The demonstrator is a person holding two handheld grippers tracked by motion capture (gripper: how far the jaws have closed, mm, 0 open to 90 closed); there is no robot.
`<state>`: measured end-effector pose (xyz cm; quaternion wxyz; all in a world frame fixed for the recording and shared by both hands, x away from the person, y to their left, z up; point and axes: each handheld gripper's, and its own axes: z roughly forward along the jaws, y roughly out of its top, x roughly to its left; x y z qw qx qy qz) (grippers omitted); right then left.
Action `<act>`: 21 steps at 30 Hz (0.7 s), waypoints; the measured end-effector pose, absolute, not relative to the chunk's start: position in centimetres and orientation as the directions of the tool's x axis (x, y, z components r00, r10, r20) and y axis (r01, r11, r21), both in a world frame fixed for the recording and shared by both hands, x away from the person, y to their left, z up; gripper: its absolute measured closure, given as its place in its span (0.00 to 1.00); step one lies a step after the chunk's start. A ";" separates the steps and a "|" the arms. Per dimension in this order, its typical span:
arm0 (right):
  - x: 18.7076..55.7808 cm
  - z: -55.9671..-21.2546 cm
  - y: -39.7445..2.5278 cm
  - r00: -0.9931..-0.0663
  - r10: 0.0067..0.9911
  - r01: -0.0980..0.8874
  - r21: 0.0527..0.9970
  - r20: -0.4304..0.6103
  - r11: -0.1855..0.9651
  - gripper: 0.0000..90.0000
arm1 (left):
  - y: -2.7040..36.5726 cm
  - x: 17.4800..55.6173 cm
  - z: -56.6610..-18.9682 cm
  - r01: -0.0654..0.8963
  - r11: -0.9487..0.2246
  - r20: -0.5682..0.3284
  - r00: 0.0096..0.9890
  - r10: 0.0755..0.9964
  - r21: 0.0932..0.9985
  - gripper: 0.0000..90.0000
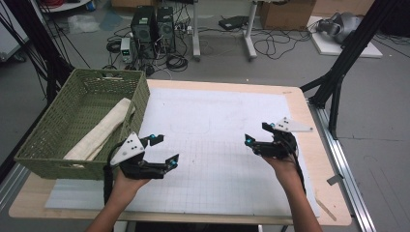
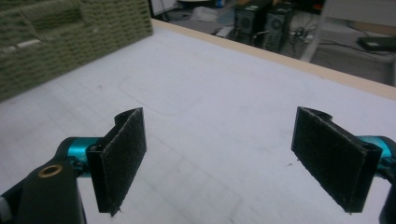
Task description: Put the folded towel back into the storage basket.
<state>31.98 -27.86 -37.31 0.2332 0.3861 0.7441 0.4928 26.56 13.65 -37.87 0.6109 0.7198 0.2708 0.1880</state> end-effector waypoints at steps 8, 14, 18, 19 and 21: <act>29.2 -39.8 -30.3 -0.509 0.861 0.323 0.927 -0.001 0.192 0.18 | 12.8 27.7 -40.9 0.188 -0.150 -0.063 0.799 0.598 0.971 0.20; 28.2 -41.2 -31.6 -0.466 0.885 0.337 0.921 -0.018 0.196 0.18 | 12.3 28.2 -42.6 0.234 -0.151 -0.097 0.791 0.605 0.961 0.21; 28.0 -41.5 -32.2 -0.448 0.894 0.343 0.920 -0.016 0.188 0.18 | 12.1 28.4 -43.1 0.242 -0.168 -0.090 0.782 0.616 0.956 0.20; 28.0 -41.6 -32.4 -0.445 0.895 0.352 0.917 -0.014 0.189 0.18 | 12.1 28.5 -43.1 0.245 -0.164 -0.094 0.781 0.617 0.956 0.20; 27.8 -41.7 -32.6 -0.440 0.898 0.358 0.913 -0.021 0.196 0.18 | 12.1 28.6 -43.1 0.242 -0.160 -0.093 0.779 0.620 0.957 0.20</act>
